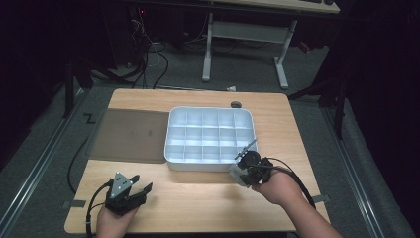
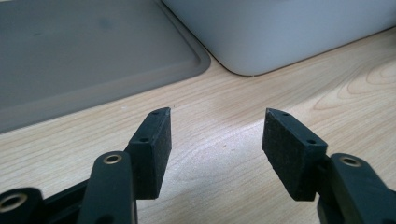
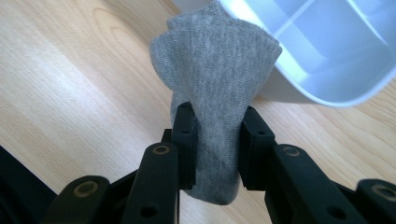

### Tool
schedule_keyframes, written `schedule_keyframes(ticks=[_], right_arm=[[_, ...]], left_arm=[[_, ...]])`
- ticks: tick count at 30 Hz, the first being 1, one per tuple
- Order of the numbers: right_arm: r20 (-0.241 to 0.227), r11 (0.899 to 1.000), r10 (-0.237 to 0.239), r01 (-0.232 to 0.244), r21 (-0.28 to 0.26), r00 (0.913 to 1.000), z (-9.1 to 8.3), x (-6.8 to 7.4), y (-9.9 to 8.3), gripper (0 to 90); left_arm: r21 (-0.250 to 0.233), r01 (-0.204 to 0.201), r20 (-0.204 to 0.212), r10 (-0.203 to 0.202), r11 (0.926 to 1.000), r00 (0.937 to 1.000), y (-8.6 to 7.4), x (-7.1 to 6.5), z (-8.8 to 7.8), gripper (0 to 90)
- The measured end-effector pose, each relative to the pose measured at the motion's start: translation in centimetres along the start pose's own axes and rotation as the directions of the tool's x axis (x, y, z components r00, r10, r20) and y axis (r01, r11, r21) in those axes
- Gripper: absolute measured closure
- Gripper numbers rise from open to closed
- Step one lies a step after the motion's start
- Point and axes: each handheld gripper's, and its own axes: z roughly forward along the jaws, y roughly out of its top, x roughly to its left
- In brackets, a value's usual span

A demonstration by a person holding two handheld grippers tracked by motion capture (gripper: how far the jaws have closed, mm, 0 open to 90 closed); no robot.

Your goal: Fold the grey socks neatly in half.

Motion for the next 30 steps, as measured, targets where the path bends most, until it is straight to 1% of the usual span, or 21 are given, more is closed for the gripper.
schedule_keyframes(ticks=[5,6,7,9,10,12,14,16,17,18,19,20,21,22,23,28,29,30], right_arm=[[0.003,1.000,0.028,-0.028,0.007,0.9996,-1.0,-1.3,-0.1,72.6],[0.005,0.999,0.037,-0.037,0.002,0.9993,-1.4,-1.7,-0.1,72.6],[0.002,0.998,0.058,-0.058,-0.002,0.9983,-1.7,-2.0,0.0,72.5],[-0.004,0.998,0.061,-0.061,-0.015,0.9981,-2.3,-2.7,0.1,72.5],[-0.007,0.997,0.078,-0.078,-0.020,0.9969,-2.6,-3.1,0.2,72.5],[-0.018,0.995,0.091,-0.092,-0.029,0.9956,-3.0,-3.6,0.5,72.5],[0.001,0.996,0.088,-0.088,-0.026,0.9961,-3.3,-3.9,0.9,72.5],[0.006,0.996,0.088,-0.088,-0.027,0.9961,-3.4,-4.2,1.4,72.5],[0.007,0.995,0.094,-0.094,-0.023,0.9955,-3.4,-4.4,1.6,72.5],[0.007,0.994,0.110,-0.110,-0.013,0.9939,-3.4,-4.5,1.9,72.5],[0.011,0.995,0.096,-0.096,-0.015,0.9953,-3.3,-4.7,2.1,72.5],[0.014,0.996,0.091,-0.091,-0.015,0.9958,-3.2,-4.9,2.4,72.5],[0.013,0.994,0.105,-0.105,-0.010,0.9944,-3.2,-5.0,2.6,72.4],[0.010,0.995,0.099,-0.099,-0.012,0.9950,-3.1,-5.3,2.9,72.4],[0.009,0.995,0.103,-0.103,-0.011,0.9946,-3.0,-5.4,3.1,72.4],[0.014,0.994,0.109,-0.109,0.012,0.9940,-2.5,-6.2,4.4,72.4],[0.018,0.992,0.126,-0.126,0.021,0.9919,-2.4,-6.2,4.5,72.4],[0.020,0.993,0.116,-0.117,0.024,0.9930,-2.3,-6.4,4.7,72.4]], left_arm=[[0.002,0.005,0.011,-0.005,1.0000,0.9999,0.0,0.0,0.1,42.5],[0.004,0.002,0.013,-0.002,1.0000,0.9999,0.0,0.0,0.1,42.5],[0.006,-0.002,0.013,0.002,1.0000,0.9999,0.0,0.0,0.1,42.6],[0.003,0.001,0.018,-0.001,1.0000,0.9998,0.1,0.1,0.2,42.6],[0.002,0.001,0.020,-0.001,1.0000,0.9998,0.1,0.1,0.2,42.6],[-0.003,0.005,0.025,-0.005,1.0000,0.9997,0.2,0.1,0.2,42.5],[-0.005,0.003,0.028,-0.003,1.0000,0.9996,0.2,0.1,0.3,42.4],[-0.008,0.004,0.038,-0.004,1.0000,0.9993,0.2,0.1,0.3,42.2],[-0.009,0.006,0.042,-0.006,0.9999,0.9991,0.3,0.2,0.2,42.2],[-0.013,0.009,0.044,-0.009,0.9999,0.9990,0.3,0.2,0.2,42.2],[-0.016,0.012,0.046,-0.011,0.9998,0.9989,0.3,0.2,0.2,42.3],[-0.017,0.014,0.047,-0.014,0.9997,0.9988,0.3,0.2,0.2,42.5],[-0.016,0.019,0.052,-0.018,0.9997,0.9985,0.3,0.3,0.1,42.6],[-0.017,0.020,0.053,-0.019,0.9996,0.9984,0.3,0.4,0.1,42.9],[-0.017,0.020,0.053,-0.019,0.9997,0.9984,0.4,0.4,0.0,43.1],[-0.024,0.026,0.050,-0.025,0.9994,0.9984,0.4,0.7,-0.1,43.1],[-0.025,0.026,0.050,-0.025,0.9993,0.9984,0.4,0.7,-0.1,43.1],[-0.025,0.027,0.051,-0.026,0.9993,0.9984,0.4,0.7,-0.2,43.1]])
